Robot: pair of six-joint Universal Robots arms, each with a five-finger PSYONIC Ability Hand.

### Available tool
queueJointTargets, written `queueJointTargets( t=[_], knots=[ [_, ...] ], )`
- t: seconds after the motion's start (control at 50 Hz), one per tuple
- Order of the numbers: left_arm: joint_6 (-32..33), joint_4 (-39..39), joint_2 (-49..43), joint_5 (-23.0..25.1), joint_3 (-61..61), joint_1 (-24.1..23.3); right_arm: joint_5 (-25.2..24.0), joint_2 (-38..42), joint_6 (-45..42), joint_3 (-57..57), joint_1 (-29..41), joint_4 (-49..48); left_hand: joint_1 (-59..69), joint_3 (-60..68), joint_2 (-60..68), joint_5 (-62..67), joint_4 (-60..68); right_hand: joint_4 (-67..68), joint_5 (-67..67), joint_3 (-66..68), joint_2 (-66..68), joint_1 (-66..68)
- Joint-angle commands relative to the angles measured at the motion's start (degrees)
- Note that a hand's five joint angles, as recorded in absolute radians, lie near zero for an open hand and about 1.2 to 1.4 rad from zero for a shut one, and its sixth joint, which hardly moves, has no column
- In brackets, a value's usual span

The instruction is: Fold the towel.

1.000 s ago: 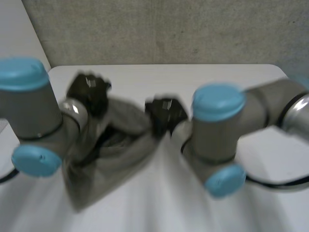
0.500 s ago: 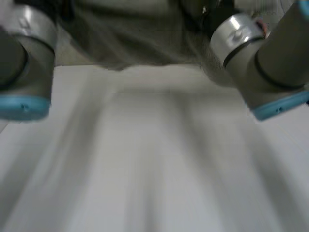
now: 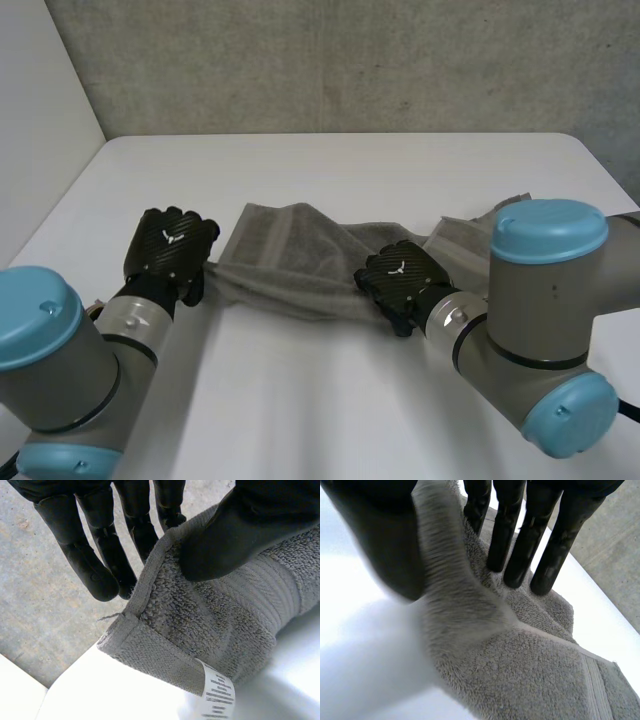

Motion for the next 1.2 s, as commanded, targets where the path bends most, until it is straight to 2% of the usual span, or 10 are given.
queueJointTargets(
  t=[0.02,0.14,0.2,0.32,0.46,0.54,0.76,0.92,1.2],
  knots=[
    [0.5,0.4,3.5,0.2,-2.1,0.0,-0.2,-5.6,0.5,-7.5,-0.8,7.5,-1.6,-8.5,-6.1,-16.8,-6.5,-32.5,-31.3,-32.5,-32.1,-30.8],
    [0.5,0.5,6.1,0.3,-4.0,0.0,-1.6,-5.2,-0.1,-16.4,-1.5,13.9,-1.6,-8.5,-6.1,-16.8,-6.5,-32.5,-31.3,-32.5,-32.1,-30.8],
    [0.5,0.5,6.5,0.3,-4.5,0.0,-4.0,-3.9,-0.1,-22.9,-4.4,18.9,-1.6,-8.5,-6.1,-16.8,-6.5,-32.5,-31.3,-32.5,-32.1,-30.8],
    [0.5,0.5,7.8,0.3,-5.8,0.0,-7.2,7.1,-1.0,-34.3,-8.7,23.0,-1.6,-8.5,-6.1,-16.8,-6.5,-31.4,-30.2,-31.4,-31.0,-29.8],
    [0.5,0.5,7.8,0.3,-5.9,0.0,-5.9,17.5,-5.4,-42.3,-8.9,24.1,-1.6,-8.5,-6.1,-16.8,-6.5,-19.8,-18.6,-19.8,-19.4,-18.1],
    [0.5,0.6,7.8,0.3,-5.9,0.1,-3.4,23.9,-8.4,-45.8,-8.8,24.2,-1.6,-8.5,-6.1,-16.8,-6.5,-13.2,-12.0,-13.2,-12.9,-11.6],
    [0.5,0.6,7.6,0.9,-5.9,1.4,-1.5,34.1,-12.8,-51.5,-9.4,23.9,-1.6,-8.5,-6.1,-16.8,-6.5,-9.9,-8.6,-9.9,-9.5,-8.2],
    [0.5,0.6,7.5,2.3,-6.2,1.7,1.4,35.7,-14.5,-54.9,-10.6,23.9,-1.6,-8.5,-6.1,-16.8,-6.5,0.1,1.3,0.1,0.4,1.7],
    [0.5,0.6,7.1,2.4,-6.2,1.9,1.4,34.9,-14.5,-55.6,-11.6,23.8,-1.6,-8.5,-6.1,-16.8,-6.5,-3.5,-2.2,-3.5,-3.1,-1.8]
  ],
)
